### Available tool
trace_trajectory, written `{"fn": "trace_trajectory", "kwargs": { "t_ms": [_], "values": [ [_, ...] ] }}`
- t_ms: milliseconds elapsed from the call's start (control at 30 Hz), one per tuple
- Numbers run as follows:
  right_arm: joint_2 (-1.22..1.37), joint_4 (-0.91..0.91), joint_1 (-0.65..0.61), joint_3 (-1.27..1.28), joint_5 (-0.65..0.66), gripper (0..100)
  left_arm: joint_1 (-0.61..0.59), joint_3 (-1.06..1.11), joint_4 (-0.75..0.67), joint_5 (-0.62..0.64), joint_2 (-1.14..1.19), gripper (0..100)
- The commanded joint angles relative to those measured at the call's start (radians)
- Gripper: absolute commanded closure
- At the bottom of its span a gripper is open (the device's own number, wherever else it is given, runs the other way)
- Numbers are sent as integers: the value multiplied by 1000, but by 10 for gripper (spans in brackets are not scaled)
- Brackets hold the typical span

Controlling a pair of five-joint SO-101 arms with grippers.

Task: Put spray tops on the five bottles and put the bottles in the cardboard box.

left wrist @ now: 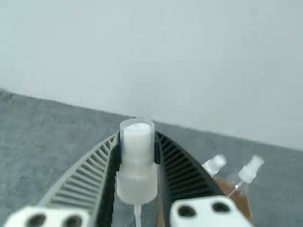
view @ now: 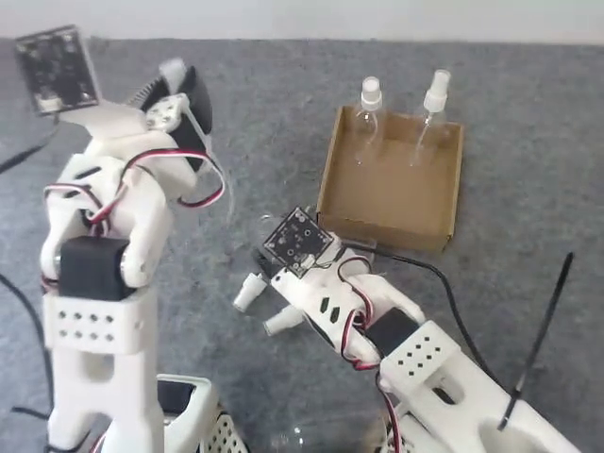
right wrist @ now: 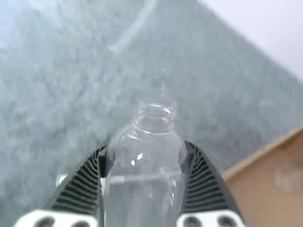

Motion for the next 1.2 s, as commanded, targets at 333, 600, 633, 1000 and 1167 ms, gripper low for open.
{"fn": "trace_trajectory", "kwargs": {
  "t_ms": [333, 600, 633, 1000, 1167],
  "values": [
    [-33, -59, -120, -100, -14, 993, 6, -85, 61, 58, -35, 987],
    [-33, -48, -87, -100, -103, 993, 6, -82, 89, 57, -35, 987],
    [-33, -48, -82, -100, -103, 993, 6, -82, 89, 57, -35, 987],
    [-33, -48, -82, -100, -104, 993, 18, -31, 170, 54, -34, 987],
    [-44, -47, -81, -72, -98, 993, 20, 45, 173, -17, -34, 987]
  ]
}}
